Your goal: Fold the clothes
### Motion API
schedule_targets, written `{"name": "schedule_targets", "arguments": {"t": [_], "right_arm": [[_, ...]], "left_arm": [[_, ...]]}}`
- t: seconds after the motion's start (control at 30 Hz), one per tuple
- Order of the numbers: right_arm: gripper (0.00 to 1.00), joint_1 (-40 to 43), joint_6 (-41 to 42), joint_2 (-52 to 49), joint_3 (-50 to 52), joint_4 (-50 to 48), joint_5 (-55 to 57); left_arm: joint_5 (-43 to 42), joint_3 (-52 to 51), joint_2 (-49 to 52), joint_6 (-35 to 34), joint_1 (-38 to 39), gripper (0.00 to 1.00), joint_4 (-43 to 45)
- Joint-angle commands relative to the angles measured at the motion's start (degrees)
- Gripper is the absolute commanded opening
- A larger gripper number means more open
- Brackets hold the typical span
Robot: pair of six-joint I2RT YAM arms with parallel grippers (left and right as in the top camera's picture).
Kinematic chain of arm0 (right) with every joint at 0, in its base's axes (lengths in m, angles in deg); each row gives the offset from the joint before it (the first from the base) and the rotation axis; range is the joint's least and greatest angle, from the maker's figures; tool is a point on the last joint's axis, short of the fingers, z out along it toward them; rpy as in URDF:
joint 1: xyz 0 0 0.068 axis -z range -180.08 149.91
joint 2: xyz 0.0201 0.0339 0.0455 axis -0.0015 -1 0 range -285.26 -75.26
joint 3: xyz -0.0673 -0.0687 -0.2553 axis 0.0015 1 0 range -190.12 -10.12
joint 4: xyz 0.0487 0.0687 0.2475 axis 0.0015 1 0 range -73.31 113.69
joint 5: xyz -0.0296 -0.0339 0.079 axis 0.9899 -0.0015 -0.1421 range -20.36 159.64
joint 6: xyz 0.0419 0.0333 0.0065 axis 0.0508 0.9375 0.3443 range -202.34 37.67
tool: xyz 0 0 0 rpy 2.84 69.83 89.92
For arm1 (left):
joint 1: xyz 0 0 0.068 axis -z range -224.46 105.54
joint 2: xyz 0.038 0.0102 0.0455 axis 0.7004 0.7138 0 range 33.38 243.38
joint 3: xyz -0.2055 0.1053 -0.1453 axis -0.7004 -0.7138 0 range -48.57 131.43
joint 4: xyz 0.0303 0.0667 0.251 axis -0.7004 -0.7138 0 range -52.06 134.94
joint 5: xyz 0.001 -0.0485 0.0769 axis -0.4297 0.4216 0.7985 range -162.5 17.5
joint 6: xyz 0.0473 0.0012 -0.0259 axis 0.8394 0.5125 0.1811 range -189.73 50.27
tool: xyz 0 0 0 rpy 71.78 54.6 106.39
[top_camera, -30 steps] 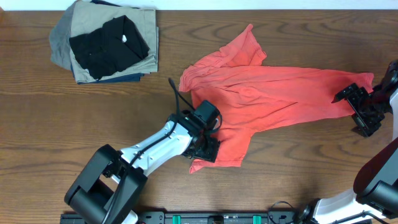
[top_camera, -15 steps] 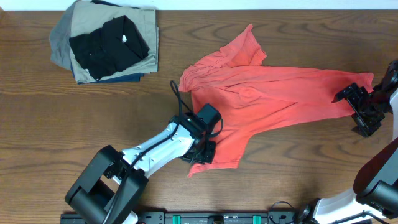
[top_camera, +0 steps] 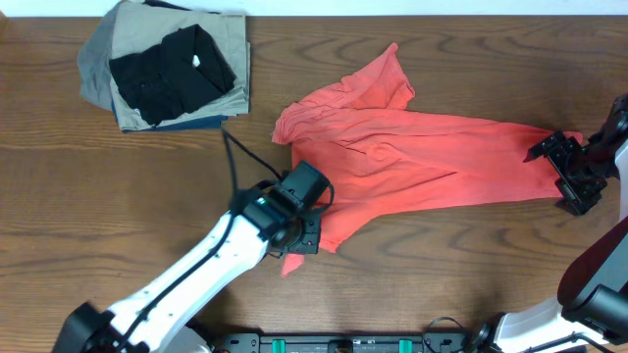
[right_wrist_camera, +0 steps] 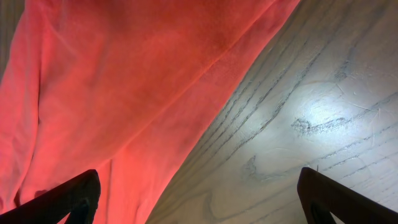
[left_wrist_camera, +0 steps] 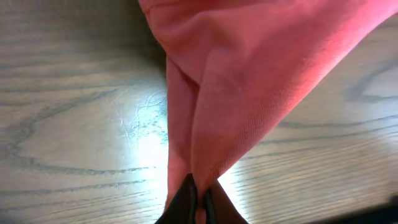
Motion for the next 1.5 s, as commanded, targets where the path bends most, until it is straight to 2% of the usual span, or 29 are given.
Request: {"name": "schedule_targets", "arguments": {"t": [0.0,0.2,0.43,0.57,0.67,0.73,0.83,1.1,1.4,1.47], "right_arm": [[0.99,-0.94,0.59,-0.33,0.02,0.04,-0.22],[0.99,-0.94,0.59,-0.33,0.02,0.22,-4.94],[0.99,-0.94,-0.48,-0.33,0.02,1.25,-4.0],[0.99,-0.87,-0.46,-0.35,0.04,-1.18,0.76],[0.99,-0.87,1.7,-0.39,0.63,-2.34,9.27],[0.99,-0.87,4.52,-0.39,1.73,-1.95,13.88],[0.99,-0.87,6.19,-0.39,4.22,-2.49,15.04],[0.99,-0.5,6.21,-0.39,13.22,-8.72,15.06],[0.99,-0.46,6.16,-0.39,18.69,-13.68,15.74],[0.95,-0.44,6.19,-0.39,19.19,-15.13,16.52]], "left_arm": [[1.6,0.94,-1.2,-0.52,-0.28,0.06,-0.79],[1.6,0.59,-0.24,-0.55,-0.28,0.06,-1.64],[1.62,0.48,-0.02,-0.52,-0.28,0.06,-4.24],[1.64,0.48,-0.02,-0.52,-0.28,0.06,-4.85],[4.15,0.48,-0.02,-1.51,-0.28,0.06,-7.04],[9.73,0.5,-0.04,-6.67,-0.28,0.06,-10.67],[15.28,0.5,-0.07,-11.98,-0.28,0.06,-15.5],[15.91,0.5,-0.04,-12.31,-0.44,0.06,-17.31],[15.91,0.5,-0.04,-12.31,-0.44,0.06,-17.25],[15.93,0.5,-0.04,-12.31,-0.44,0.06,-17.22]]}}
